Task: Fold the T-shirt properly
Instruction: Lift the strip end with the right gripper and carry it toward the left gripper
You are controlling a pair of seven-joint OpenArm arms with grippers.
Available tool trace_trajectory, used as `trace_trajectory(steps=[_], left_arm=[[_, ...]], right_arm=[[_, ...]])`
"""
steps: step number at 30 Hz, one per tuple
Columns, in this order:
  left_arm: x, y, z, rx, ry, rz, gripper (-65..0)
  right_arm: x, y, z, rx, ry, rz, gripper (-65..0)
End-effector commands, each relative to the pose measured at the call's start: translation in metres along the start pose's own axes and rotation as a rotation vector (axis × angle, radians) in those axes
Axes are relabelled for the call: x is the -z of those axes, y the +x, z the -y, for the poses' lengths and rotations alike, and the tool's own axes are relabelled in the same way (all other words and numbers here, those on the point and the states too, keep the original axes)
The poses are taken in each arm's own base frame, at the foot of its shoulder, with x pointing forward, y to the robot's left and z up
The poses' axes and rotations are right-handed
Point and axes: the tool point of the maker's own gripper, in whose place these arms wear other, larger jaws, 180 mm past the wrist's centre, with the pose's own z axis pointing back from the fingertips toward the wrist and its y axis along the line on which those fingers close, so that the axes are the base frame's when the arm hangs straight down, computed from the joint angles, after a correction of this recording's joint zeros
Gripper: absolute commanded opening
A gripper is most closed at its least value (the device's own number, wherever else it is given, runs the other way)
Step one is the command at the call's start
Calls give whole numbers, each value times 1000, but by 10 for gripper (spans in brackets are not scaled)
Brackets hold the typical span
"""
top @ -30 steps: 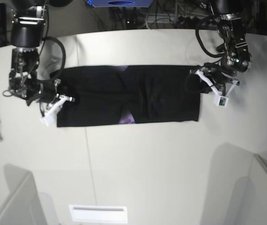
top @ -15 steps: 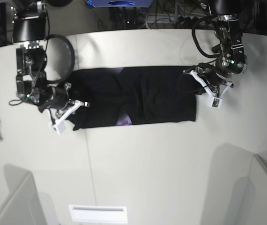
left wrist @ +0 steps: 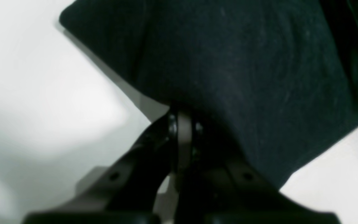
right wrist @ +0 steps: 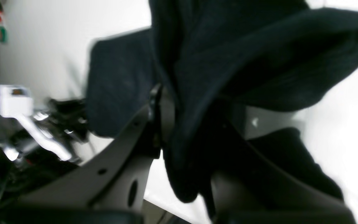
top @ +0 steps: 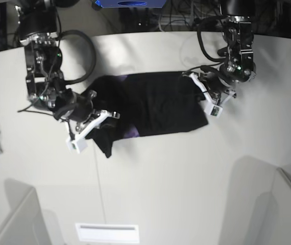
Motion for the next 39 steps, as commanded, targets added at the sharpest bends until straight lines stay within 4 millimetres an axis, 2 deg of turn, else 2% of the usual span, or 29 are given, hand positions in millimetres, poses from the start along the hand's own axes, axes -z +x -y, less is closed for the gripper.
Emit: trace_trajectory(steps=[1, 7, 12, 16, 21, 24, 28, 33, 39], left_arm=[[-2, -1, -4, 17, 11, -19, -650], [-6, 6, -6, 31, 20, 0, -650], [-15, 15, -14, 63, 46, 15, -650], [-19, 15, -28, 55, 94, 5, -650], [-20, 15, -31, 61, 99, 2, -650], [-21, 12, -31, 62, 100, -3, -650], [-22, 9, -32, 62, 101, -10, -650], [-23, 8, -33, 58, 105, -11, -650], [-31, 4, -34, 79, 113, -15, -650]], right_arm=[[-5, 6, -17, -22, 52, 10, -650], [-2, 4, -52, -5, 141, 13, -650], [1, 1, -66, -15, 172, 5, -650], [7, -6, -91, -14, 219, -20, -650], [11, -13, -122, -10, 271, -50, -650], [14, -16, -134, -6, 277, -72, -650], [21, -15, -136, 2, 263, -71, -650], [35, -7, -119, 38, 216, -24, -650], [37, 3, -115, 45, 205, 33, -650]])
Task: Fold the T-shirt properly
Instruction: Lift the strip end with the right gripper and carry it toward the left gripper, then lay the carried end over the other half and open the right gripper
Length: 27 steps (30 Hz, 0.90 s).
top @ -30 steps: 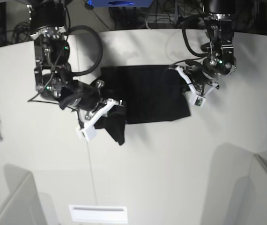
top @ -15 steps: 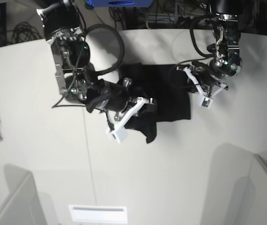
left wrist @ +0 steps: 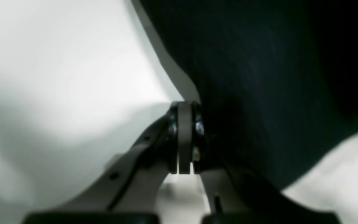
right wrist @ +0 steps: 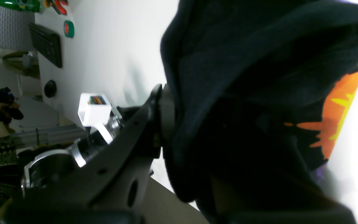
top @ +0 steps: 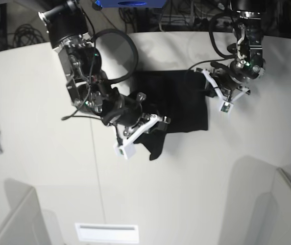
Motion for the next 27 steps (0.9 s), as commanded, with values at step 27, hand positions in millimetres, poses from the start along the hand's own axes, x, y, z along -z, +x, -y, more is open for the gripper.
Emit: trace_trajectory(steps=[27], left_arm=[[-31, -11, -40, -20, 103, 11, -650]], right_arm=[[41, -32, -48, -194, -8, 5, -650]])
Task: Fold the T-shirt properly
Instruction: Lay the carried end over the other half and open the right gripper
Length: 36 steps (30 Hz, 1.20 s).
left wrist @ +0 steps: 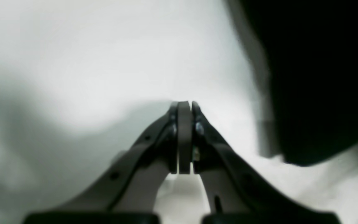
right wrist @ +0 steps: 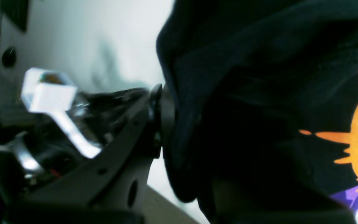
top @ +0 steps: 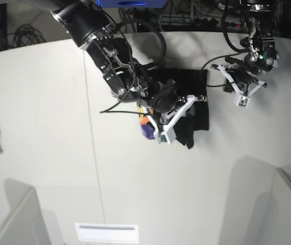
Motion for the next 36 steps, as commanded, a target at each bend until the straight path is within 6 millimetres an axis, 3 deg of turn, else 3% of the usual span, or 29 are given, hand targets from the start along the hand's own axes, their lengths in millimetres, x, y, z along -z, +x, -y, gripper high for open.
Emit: trace_trajectory(steps=[1, 4, 11, 16, 18, 25, 31, 36], left_arm=[[-5, 10, -3, 18, 8, 33, -650], [-13, 1, -6, 25, 19, 19, -650], [-60, -23, -40, 8, 142, 7, -650], [-84, -48, -69, -34, 233, -37, -650], [-90, -54, -76, -41, 253, -50, -650], [-98, -62, -84, -57, 281, -61, -650], [-98, -63, -83, -57, 281, -66, -650], [-98, -64, -83, -58, 281, -67, -650]], right_arm=[[-1, 15, -4, -13, 10, 47, -650], [5, 13, 2, -12, -11, 30, -650], [20, 11, 9, 4, -40, 27, -650], [26, 6, -7, -64, -18, 23, -650], [26, 8, -12, -86, -10, 37, -650], [41, -5, -1, -70, -48, -17, -650], [41, -6, -2, -68, -46, -18, -401], [40, -6, -4, -68, -39, -18, -311]])
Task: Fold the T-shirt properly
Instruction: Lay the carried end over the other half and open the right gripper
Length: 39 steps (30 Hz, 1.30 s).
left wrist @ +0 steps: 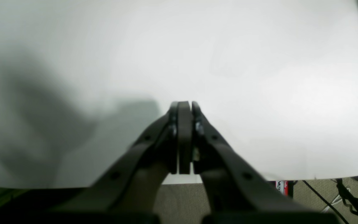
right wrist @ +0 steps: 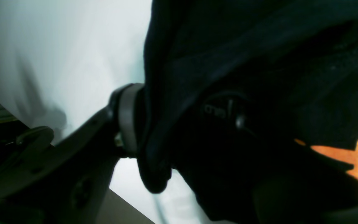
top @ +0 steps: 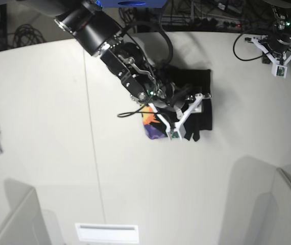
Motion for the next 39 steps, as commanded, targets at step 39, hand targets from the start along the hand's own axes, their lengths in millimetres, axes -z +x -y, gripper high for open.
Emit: trace_trajectory(steps=[39], left_arm=[[-4, 7, -4, 13, 9, 25, -650]], right_arm=[[10, 13, -79, -431, 63, 32, -252]])
